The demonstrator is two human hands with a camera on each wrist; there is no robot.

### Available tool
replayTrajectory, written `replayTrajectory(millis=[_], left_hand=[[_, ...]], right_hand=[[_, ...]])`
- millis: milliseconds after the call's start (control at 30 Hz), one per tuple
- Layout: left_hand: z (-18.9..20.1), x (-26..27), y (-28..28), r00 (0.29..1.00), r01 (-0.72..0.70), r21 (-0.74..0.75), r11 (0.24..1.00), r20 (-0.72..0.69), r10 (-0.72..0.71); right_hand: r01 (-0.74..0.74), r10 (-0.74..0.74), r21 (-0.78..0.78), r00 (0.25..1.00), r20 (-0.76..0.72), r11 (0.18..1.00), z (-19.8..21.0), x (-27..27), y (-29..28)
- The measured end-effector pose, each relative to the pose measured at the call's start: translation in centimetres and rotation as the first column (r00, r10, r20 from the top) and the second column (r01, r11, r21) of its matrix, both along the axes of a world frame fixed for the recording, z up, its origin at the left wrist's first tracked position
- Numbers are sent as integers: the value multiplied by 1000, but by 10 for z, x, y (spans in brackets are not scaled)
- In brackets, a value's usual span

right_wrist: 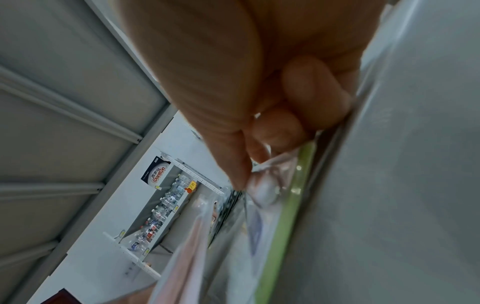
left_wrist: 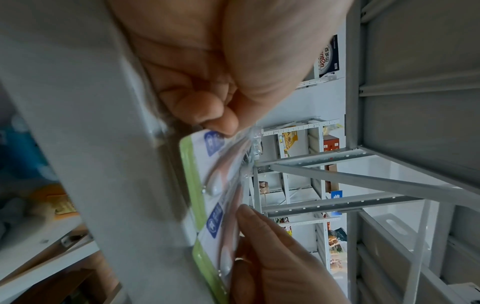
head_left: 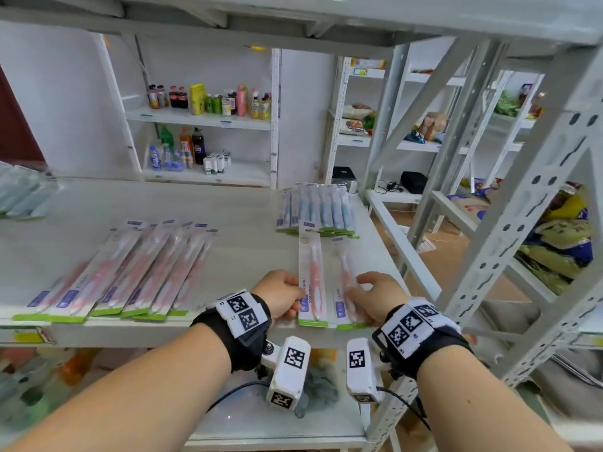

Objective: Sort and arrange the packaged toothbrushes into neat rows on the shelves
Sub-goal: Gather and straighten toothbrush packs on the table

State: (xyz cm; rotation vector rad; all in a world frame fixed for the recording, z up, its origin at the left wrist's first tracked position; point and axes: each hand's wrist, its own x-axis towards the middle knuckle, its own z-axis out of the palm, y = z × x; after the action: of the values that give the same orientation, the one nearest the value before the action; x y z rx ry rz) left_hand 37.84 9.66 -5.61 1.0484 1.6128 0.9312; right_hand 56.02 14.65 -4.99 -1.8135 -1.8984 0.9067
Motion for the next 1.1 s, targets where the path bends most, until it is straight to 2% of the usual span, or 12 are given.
replayTrajectory(millis=[200, 467, 800, 1100], left_hand=[[0, 8, 9, 998, 30, 16, 999, -57, -29], [-12, 10, 7, 992, 55, 125, 991, -122, -39], [-14, 10, 17, 997, 46, 50, 998, -70, -43], [-15, 11, 14, 990, 98, 98, 990, -110, -87]], right_hand=[[-62, 62, 7, 997, 34, 998, 1, -2, 2], [-77, 76, -6, 994, -80, 997, -5, 4, 2], [-89, 80, -33, 974, -213, 995, -11, 8, 4], [-119, 114, -24, 982, -152, 993, -9, 5, 2]])
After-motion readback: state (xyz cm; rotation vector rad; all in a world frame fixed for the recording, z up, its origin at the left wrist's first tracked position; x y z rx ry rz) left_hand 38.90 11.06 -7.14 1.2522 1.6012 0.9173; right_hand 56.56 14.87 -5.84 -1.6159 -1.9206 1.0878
